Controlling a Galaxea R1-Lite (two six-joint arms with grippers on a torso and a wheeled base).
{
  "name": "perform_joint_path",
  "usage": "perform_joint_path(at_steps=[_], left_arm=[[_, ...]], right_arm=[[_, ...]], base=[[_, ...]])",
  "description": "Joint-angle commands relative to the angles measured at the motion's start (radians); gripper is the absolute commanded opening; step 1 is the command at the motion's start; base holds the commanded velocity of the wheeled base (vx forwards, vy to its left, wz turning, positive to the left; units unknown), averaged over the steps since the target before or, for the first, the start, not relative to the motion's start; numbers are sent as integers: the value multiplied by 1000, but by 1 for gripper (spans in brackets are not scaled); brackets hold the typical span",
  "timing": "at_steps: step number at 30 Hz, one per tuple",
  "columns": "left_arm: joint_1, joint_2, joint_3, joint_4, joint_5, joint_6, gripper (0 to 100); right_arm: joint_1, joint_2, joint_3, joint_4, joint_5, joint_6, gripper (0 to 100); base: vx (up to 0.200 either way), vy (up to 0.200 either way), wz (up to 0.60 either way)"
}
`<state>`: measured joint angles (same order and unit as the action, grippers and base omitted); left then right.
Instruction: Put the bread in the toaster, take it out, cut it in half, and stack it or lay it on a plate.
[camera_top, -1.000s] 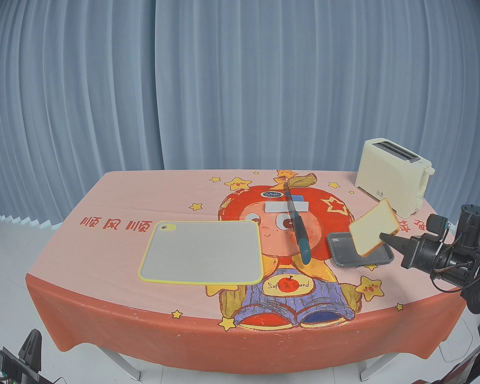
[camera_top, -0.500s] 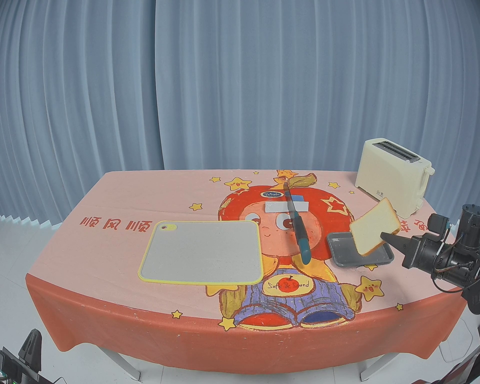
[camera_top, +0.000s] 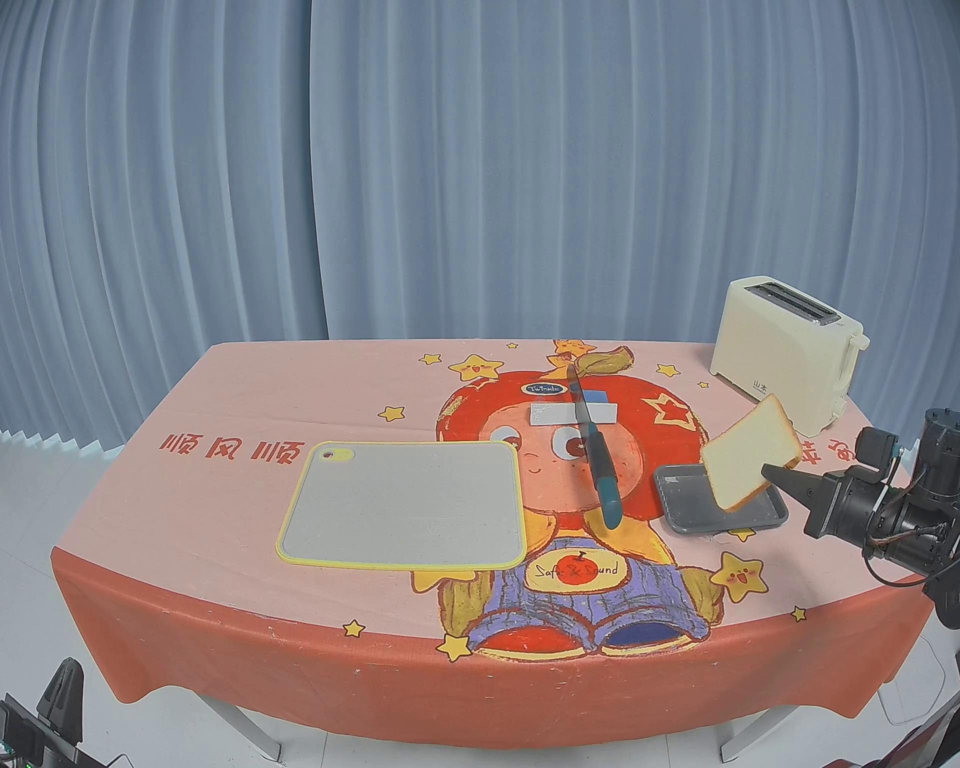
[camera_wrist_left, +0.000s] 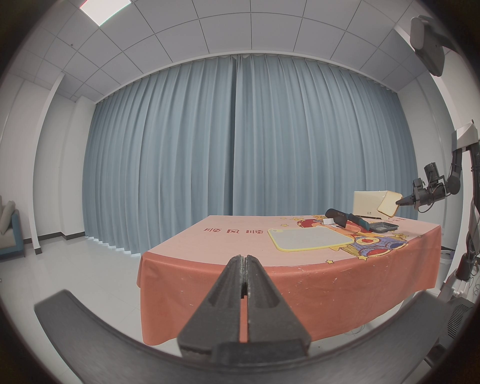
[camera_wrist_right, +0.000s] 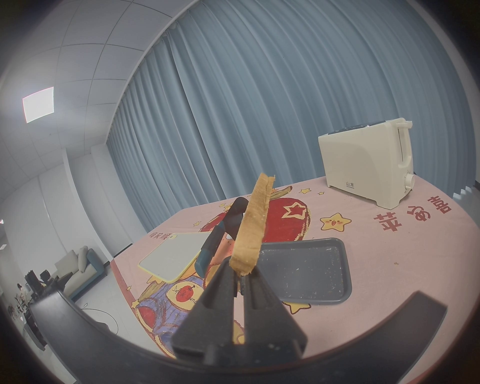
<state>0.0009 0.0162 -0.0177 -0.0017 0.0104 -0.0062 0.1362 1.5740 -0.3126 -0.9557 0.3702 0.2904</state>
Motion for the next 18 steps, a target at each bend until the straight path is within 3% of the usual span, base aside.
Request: perform_joint_path(at_steps=[1,18], left_arm=[[1,-16,18,-1,0,0,0],[1,-16,18,0,0,-1,0]], right_arm=[[0,1,3,0,-1,-1,0],[-23,-26,16,-1,-50,-165,0]], base=[[0,0,0],[0,0,0]])
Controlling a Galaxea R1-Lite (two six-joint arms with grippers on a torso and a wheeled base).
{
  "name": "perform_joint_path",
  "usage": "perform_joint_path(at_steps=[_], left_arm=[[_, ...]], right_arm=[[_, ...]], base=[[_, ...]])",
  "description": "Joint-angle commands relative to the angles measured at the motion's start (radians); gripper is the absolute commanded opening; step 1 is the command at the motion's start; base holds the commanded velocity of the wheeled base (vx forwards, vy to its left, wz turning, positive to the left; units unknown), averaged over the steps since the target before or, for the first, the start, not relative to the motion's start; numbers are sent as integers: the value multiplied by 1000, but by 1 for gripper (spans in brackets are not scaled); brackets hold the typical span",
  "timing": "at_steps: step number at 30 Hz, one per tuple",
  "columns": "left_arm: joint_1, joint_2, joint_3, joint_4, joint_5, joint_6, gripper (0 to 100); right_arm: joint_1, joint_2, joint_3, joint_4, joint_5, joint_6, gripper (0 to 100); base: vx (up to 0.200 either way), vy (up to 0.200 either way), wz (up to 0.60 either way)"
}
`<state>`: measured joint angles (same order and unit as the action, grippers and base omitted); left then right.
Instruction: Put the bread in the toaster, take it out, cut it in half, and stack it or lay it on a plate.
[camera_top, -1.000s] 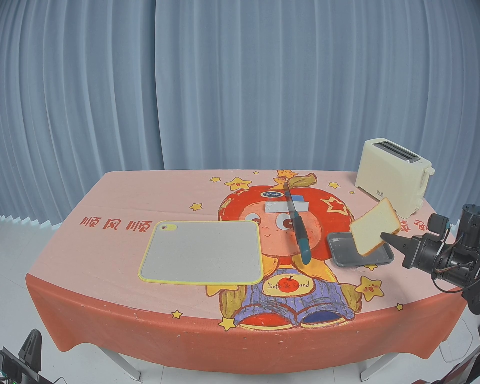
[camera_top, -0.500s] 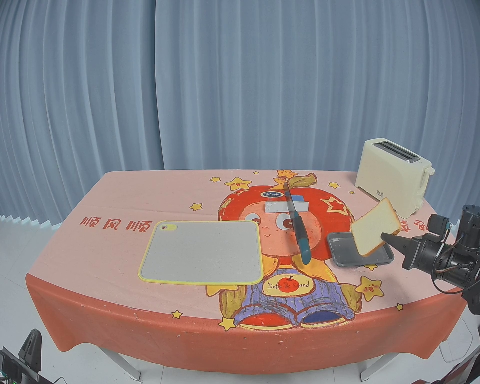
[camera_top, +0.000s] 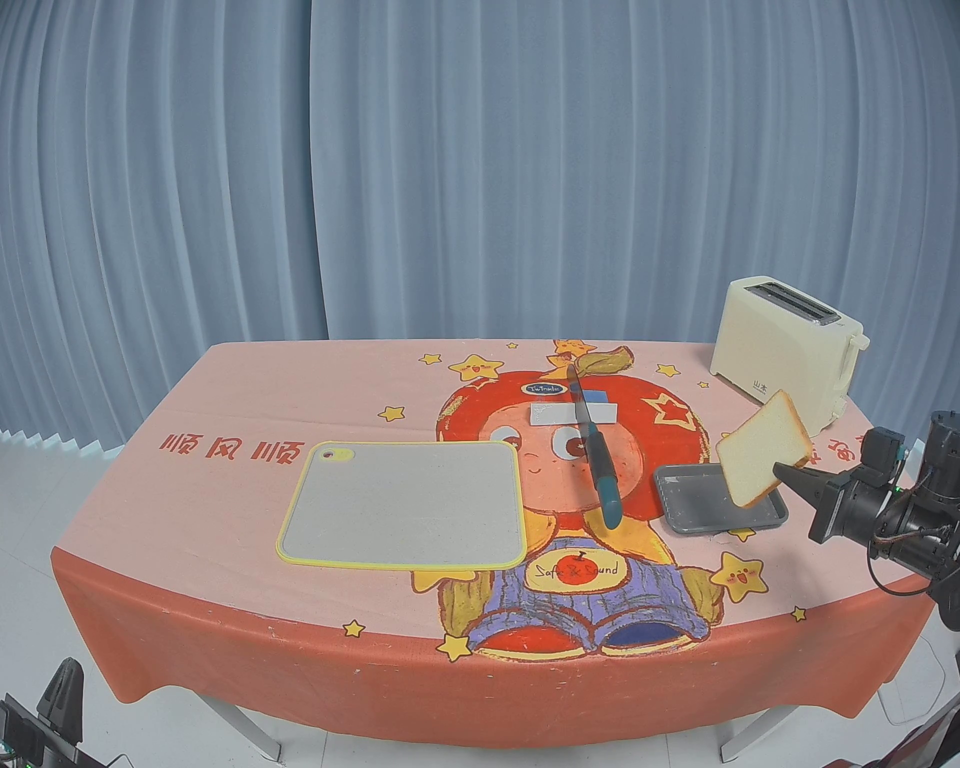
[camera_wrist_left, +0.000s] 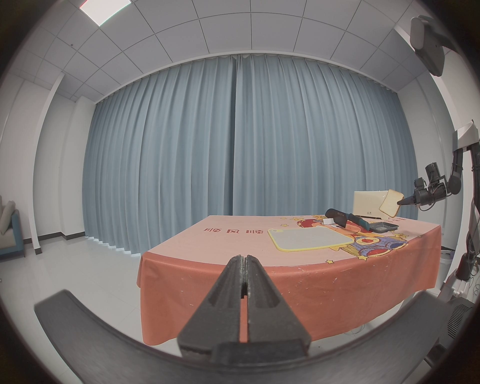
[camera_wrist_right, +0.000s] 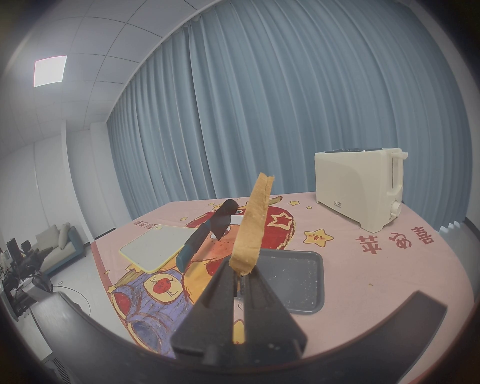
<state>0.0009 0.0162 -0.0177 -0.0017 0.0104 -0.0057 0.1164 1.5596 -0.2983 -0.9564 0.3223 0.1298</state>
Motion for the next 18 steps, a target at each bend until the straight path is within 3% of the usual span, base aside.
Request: perform_joint_path(at_steps=[1,10,18], left_arm=[[1,-16,18,0,0,0,0],[1,-16,18,-1,0,0,0],[1,-16,18,0,0,-2,0]], right_arm=[[-3,-16,1,-1,-2,-4,0],[-3,-38,4,-28,-2,-6,0],[-3,-24,41,-162,-3,-18,0]], base=[[0,0,0],[0,0,0],[0,0,0]])
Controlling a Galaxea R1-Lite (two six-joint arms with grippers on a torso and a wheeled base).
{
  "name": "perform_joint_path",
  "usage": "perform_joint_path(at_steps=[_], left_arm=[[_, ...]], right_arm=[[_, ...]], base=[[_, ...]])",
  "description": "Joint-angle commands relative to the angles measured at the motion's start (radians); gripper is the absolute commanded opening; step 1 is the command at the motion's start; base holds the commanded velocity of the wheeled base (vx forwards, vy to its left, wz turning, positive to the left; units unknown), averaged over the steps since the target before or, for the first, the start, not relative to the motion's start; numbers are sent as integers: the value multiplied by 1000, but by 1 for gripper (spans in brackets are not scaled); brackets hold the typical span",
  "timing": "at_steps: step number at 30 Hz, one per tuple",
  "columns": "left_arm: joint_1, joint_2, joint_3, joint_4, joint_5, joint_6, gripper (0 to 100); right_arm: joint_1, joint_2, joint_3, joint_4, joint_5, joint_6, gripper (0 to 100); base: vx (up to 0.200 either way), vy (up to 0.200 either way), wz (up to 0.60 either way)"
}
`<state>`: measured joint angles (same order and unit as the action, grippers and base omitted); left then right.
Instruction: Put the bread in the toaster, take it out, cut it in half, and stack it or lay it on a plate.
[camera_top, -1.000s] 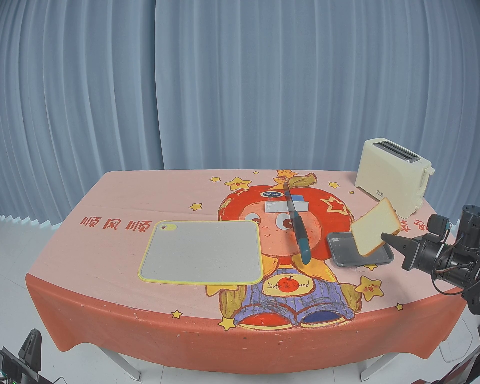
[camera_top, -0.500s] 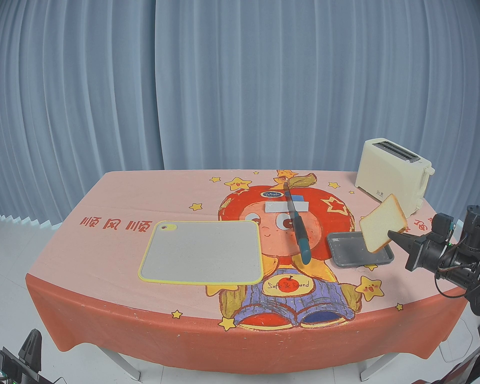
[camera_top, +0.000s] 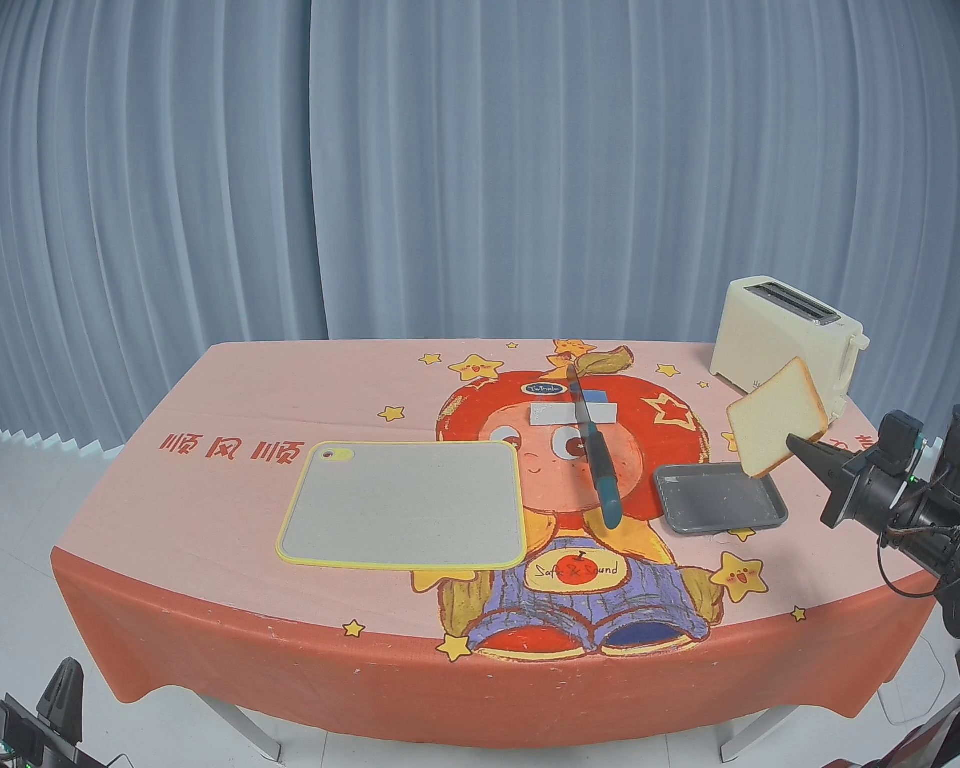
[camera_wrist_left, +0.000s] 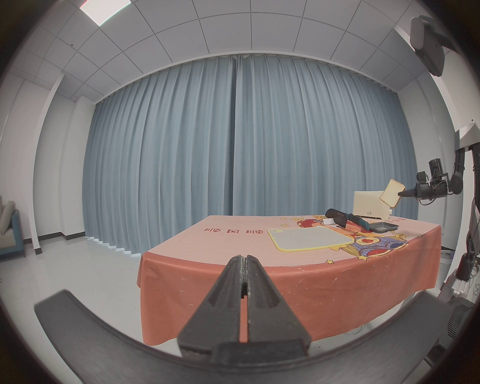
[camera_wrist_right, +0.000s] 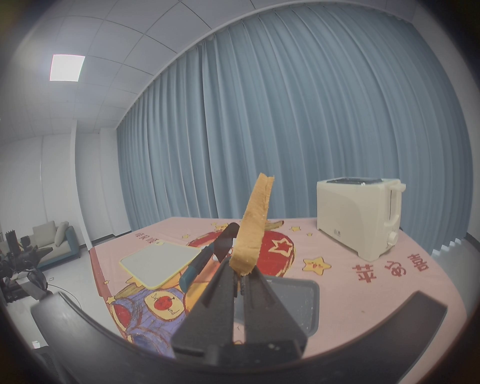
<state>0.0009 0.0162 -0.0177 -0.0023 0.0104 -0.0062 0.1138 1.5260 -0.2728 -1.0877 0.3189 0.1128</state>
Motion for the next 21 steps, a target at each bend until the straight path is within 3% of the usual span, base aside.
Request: perform_joint_path(at_steps=[1,8,21], left_arm=[[1,-16,18,-1,0,0,0],[1,-16,18,1,0,0,0],[1,-16,18,-1,0,0,0]], right_arm=[[0,14,17,-44,0,-1,0],[-22,37,26,-103,0,-5,0],[-46,36,49,-103,3,-21,0]], base=[[0,0,0],[0,0,0],[0,0,0]])
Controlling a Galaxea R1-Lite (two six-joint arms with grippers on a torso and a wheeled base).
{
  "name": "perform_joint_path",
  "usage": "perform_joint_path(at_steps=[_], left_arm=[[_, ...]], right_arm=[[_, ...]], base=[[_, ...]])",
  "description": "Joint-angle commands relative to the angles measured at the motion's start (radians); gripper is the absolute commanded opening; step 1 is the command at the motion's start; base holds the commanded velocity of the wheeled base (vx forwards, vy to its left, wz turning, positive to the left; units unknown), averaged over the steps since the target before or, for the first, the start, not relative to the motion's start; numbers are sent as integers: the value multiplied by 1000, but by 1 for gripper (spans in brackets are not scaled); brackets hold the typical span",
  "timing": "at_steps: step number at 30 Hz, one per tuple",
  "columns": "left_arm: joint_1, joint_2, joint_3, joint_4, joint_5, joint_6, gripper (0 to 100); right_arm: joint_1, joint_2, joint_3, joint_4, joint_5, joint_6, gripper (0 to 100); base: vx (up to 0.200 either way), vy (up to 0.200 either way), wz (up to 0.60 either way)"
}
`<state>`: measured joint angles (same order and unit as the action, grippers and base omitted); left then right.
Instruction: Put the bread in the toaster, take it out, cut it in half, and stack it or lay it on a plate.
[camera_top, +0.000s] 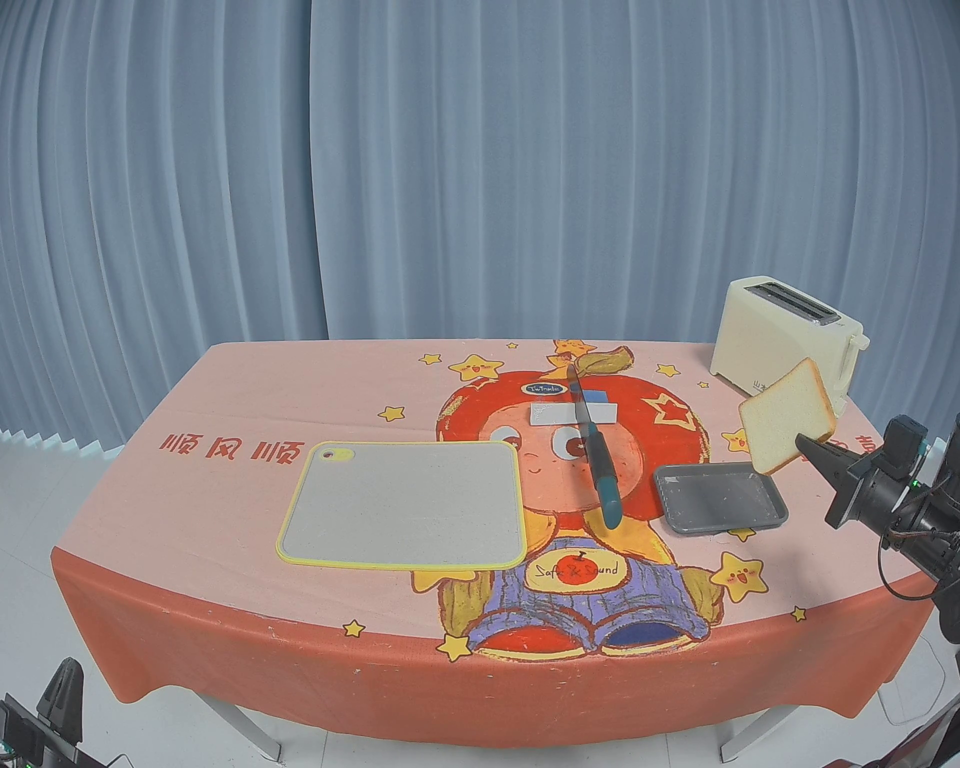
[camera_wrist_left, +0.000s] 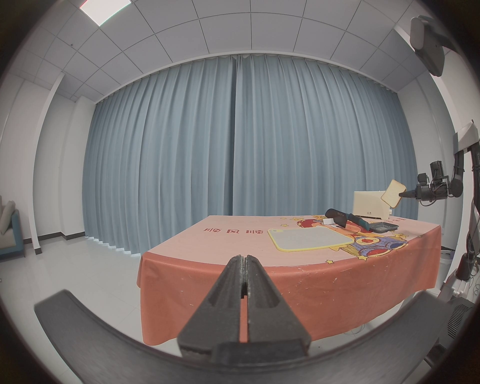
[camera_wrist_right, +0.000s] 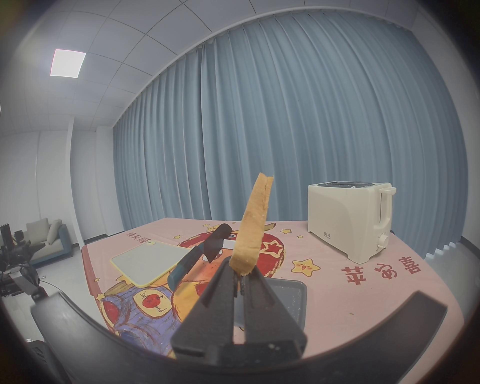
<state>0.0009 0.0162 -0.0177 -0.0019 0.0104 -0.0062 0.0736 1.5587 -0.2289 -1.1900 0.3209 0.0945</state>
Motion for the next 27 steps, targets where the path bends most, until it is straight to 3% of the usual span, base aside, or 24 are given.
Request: perform_joint_path(at_steps=[1,11,16,20,27], left_arm=[[1,-16,18,0,0,-1,0],[1,-16,18,-1,0,0,0],[1,-16,18,0,0,0,0],[1,-16,18,-1,0,0,0],[1,-16,18,0,0,0,0]], right_arm=[[-8,4,14,-2,1,-4,0],[-49,3,28,-89,6,-4,0],[-100,-5,-15,-94,38,-7,0],[-112,0,-35,-91,64,-25,0],[-133,37,-84,-80,110,-101,0]], base=[[0,0,0],[0,0,0],[0,0,0],[0,0,0],[0,0,0]])
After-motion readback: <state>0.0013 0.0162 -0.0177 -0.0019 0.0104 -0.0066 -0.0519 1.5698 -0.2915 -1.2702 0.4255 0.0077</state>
